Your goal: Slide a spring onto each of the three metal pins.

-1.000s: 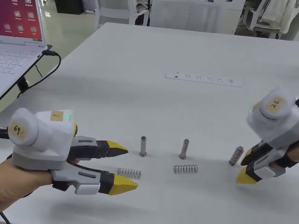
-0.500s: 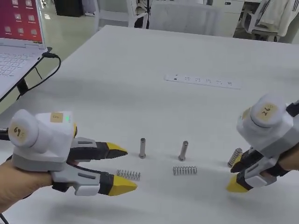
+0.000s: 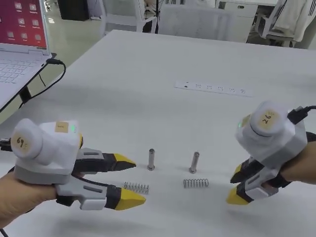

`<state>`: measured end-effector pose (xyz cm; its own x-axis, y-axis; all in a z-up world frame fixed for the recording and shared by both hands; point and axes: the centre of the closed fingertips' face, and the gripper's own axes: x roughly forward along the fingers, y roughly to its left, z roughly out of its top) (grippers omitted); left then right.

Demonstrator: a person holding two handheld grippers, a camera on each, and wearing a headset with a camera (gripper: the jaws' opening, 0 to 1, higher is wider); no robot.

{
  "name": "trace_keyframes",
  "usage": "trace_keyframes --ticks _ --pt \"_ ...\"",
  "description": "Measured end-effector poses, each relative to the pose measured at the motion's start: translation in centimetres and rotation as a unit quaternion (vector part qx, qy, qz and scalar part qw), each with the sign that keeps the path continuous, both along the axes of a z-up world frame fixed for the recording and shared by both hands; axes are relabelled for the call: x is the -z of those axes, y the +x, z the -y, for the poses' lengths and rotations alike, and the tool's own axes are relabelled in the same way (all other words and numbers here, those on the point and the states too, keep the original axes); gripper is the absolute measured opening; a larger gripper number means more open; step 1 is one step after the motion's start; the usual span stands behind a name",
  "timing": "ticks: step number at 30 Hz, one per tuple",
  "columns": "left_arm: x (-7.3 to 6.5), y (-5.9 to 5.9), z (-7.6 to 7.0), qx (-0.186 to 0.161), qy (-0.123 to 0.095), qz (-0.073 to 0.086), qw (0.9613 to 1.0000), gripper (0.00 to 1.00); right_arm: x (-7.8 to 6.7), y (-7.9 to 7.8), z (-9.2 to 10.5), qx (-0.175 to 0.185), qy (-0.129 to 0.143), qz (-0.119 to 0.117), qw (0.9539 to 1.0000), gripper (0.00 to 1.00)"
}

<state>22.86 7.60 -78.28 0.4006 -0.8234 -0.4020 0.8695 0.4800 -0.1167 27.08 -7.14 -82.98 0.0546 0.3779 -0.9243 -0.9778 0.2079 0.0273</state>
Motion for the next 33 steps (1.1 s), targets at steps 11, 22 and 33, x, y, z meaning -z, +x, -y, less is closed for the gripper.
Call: trace_keyframes --ticks 11,22,33 --pt "0.0 -0.1 -0.1 0.000 0.001 0.001 1.0000 0.42 -0.4 1.1 -2.4 -0.021 0.011 0.013 0.9996 0.26" --pt "0.1 0.1 -0.2 -0.003 0.001 -0.001 1.0000 0.41 0.7 1.9 -3.7 -0.038 0.010 0.012 0.9992 0.23" --pt "0.1 0.0 -0.2 -0.002 0.002 -0.003 1.0000 0.39 2.1 2.0 -4.3 -0.049 0.007 0.002 0.9988 0.20"
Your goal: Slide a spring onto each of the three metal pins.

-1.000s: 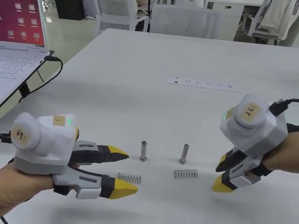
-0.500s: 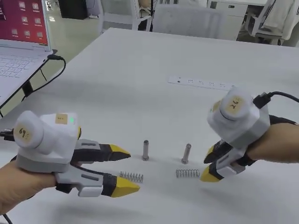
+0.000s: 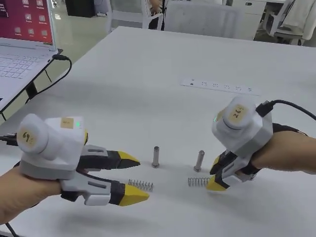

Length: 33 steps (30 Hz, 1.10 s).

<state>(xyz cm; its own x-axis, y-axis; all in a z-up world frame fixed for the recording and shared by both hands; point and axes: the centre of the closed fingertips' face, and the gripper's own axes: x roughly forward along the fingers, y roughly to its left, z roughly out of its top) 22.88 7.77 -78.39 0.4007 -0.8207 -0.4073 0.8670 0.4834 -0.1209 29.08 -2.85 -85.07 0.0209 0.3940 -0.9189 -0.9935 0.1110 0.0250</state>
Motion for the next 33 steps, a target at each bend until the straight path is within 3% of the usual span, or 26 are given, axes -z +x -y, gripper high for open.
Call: trace_keyframes --ticks 15,33 --pt "0.10 0.10 -0.12 -0.002 -0.001 -0.003 1.0000 0.37 0.82 0.01 -0.02 -0.011 -0.009 -0.004 0.9999 0.16" --pt "0.19 0.08 -0.01 0.001 0.000 -0.004 1.0000 0.36 0.98 -0.19 0.27 -0.030 -0.023 0.010 0.9992 0.10"
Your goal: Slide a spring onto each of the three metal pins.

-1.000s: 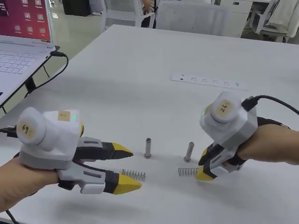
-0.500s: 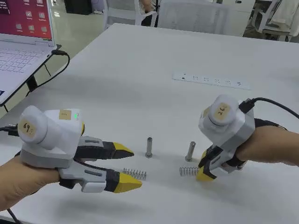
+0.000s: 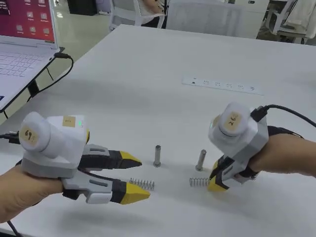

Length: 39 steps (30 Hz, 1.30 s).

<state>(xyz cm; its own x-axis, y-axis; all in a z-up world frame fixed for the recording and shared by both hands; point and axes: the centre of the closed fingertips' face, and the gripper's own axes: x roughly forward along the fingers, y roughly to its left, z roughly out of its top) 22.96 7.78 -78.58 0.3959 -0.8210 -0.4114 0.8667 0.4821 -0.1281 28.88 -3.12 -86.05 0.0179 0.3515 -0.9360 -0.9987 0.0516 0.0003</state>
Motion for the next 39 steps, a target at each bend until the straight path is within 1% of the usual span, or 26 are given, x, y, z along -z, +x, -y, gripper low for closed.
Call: trace_keyframes --ticks 5,10,23,26,29,33,37,39 --pt "0.0 0.0 0.1 0.002 0.001 -0.001 1.0000 0.36 0.1 -0.2 0.2 -0.010 -0.008 0.005 0.9999 0.09" --pt "0.0 -0.1 0.1 0.004 0.002 0.000 1.0000 0.35 0.1 -0.3 0.2 -0.012 -0.010 0.006 0.9999 0.08" --pt "-0.2 -0.2 0.3 0.015 0.013 0.002 0.9998 0.34 -0.4 -0.7 0.0 -0.011 -0.001 0.008 0.9999 0.08" --pt "-0.3 -0.2 0.3 0.019 0.015 0.002 0.9997 0.33 -0.6 -0.7 -0.1 -0.011 0.003 0.011 0.9999 0.08" --pt "-0.4 -0.2 0.4 0.022 0.017 0.003 0.9996 0.33 -0.9 -0.8 -0.2 -0.008 0.008 0.009 0.9999 0.08" --pt "-0.5 -0.1 0.4 0.024 0.019 0.004 0.9995 0.32 -1.1 -0.6 -0.2 -0.006 0.012 0.014 0.9998 0.08" --pt "-0.6 -0.1 0.5 0.027 0.020 0.004 0.9994 0.32 -1.1 -0.8 -0.3 -0.005 0.014 0.010 0.9998 0.08" --pt "-0.6 -0.1 0.5 0.028 0.020 0.004 0.9994 0.32 -1.2 -0.7 -0.4 -0.002 0.020 0.012 0.9997 0.08"
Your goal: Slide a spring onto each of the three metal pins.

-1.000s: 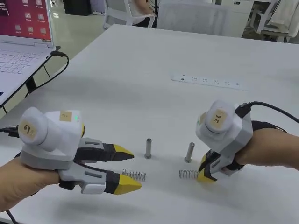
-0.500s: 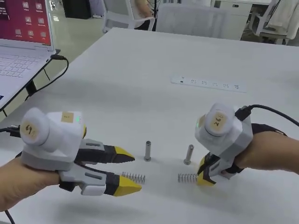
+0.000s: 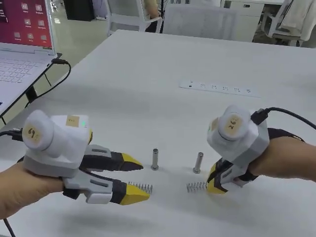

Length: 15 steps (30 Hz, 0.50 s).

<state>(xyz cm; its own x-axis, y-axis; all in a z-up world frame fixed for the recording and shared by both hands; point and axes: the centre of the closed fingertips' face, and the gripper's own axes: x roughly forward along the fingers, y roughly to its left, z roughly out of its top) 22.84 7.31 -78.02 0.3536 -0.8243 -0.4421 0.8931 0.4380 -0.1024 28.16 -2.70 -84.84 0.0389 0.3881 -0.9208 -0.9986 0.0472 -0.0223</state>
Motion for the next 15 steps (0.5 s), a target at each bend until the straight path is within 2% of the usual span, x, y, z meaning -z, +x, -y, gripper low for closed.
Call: trace_keyframes --ticks 15 --pt "-0.3 0.2 0.4 0.009 0.006 0.004 0.9999 0.31 -2.8 -1.1 -1.3 -0.003 0.031 0.007 0.9995 0.08"
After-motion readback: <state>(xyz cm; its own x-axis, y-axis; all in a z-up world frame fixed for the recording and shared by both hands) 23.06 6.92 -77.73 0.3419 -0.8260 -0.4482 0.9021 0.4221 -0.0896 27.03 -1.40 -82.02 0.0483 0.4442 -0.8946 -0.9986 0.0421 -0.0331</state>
